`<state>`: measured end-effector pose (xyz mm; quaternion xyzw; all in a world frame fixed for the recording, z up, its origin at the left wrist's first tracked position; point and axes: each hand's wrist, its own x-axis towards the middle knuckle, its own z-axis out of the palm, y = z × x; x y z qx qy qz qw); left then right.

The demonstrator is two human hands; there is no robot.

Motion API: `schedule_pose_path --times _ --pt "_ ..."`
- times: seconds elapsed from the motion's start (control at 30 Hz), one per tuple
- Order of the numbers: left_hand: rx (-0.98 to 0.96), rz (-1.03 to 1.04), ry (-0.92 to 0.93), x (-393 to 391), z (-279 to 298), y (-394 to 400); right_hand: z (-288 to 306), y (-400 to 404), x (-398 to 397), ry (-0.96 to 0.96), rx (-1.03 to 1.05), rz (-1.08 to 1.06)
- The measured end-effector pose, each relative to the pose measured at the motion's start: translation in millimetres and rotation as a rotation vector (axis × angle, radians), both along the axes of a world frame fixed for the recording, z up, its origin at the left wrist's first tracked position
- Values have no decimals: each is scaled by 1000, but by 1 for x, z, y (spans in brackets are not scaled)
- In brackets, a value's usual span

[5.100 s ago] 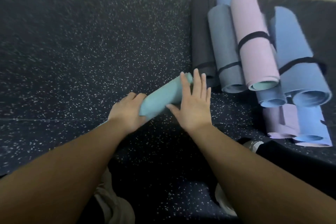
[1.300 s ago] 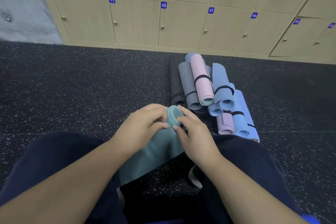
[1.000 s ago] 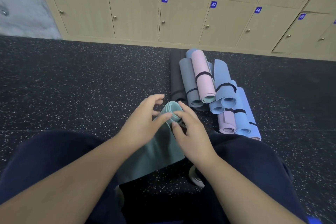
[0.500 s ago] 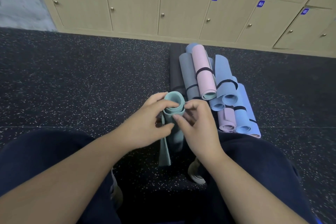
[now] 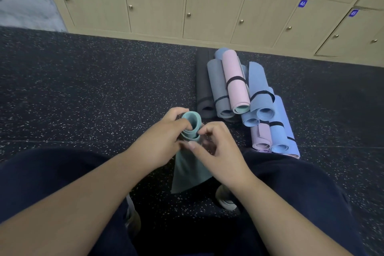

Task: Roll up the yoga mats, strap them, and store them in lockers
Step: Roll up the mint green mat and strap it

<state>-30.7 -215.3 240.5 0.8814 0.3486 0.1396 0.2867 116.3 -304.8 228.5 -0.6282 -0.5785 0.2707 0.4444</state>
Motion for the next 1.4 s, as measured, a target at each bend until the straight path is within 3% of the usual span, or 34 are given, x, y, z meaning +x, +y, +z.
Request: schedule_pose_path --times 0.13,0.37,0.57,0.83,1.0,1.2,1.4 --pt "16 115 7 -1 -2 2 -7 0 -3 -134 -144 78" --pt "100 147 -34 -5 0 8 -7 3 5 -475 -189 -99" --pt "43 -26 90 -3 -10 6 -14 3 11 -469 -162 -131" --pt "-131 -169 68 0 -12 -1 -24 2 11 -418 -200 -46" --pt "-50 -203 122 5 -24 -6 -29 0 15 -417 -234 -40" --pt "55 -227 397 12 -55 -15 -39 -4 13 -428 -307 -13" --pt "35 -233 398 14 -56 -18 -39 -3 16 -412 -369 -4"
